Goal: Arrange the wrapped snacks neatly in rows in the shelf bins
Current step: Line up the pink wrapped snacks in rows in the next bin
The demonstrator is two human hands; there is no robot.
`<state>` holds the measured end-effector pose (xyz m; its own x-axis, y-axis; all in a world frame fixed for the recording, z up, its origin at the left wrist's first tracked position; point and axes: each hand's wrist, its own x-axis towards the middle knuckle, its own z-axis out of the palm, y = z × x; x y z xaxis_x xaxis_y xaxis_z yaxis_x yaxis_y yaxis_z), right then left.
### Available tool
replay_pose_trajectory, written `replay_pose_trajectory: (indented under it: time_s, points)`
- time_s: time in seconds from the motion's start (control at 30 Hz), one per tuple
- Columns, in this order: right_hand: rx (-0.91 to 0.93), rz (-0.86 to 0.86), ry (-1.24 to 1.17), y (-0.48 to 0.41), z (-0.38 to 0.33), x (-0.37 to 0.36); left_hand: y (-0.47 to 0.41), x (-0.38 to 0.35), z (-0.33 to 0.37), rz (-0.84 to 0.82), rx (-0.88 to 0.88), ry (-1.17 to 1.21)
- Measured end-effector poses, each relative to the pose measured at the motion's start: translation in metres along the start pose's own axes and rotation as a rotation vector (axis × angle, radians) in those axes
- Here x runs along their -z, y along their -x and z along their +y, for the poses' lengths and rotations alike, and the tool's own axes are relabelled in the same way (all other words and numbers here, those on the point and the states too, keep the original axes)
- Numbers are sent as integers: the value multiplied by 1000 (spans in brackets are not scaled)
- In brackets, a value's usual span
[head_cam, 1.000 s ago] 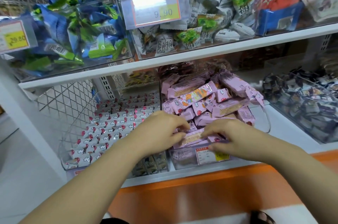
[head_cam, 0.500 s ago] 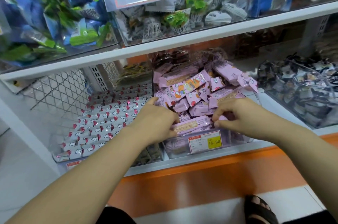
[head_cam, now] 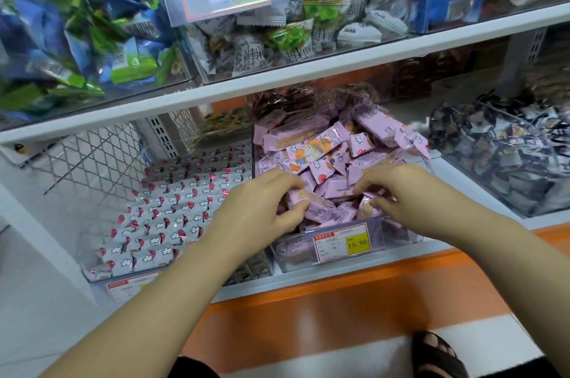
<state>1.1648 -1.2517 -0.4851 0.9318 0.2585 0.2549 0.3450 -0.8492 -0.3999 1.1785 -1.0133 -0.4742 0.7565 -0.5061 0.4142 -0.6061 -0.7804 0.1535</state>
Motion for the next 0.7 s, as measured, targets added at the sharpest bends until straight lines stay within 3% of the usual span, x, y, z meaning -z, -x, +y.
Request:
replay_pose_trajectory:
  time_s: [0.17,0.3,0.5,0.7]
  points:
    - [-38,29,57,0,1,3,-5,-5,13,102,-11,107]
    - [-54,-56,75,3,-2,4,-7,-6,18,110,56,195]
    - [-7,-33,48,0,-2,-2,-11,3,18,188,209,347]
    - [-58,6,-26,-1,-3,-5,-24,4,31,128,325,415]
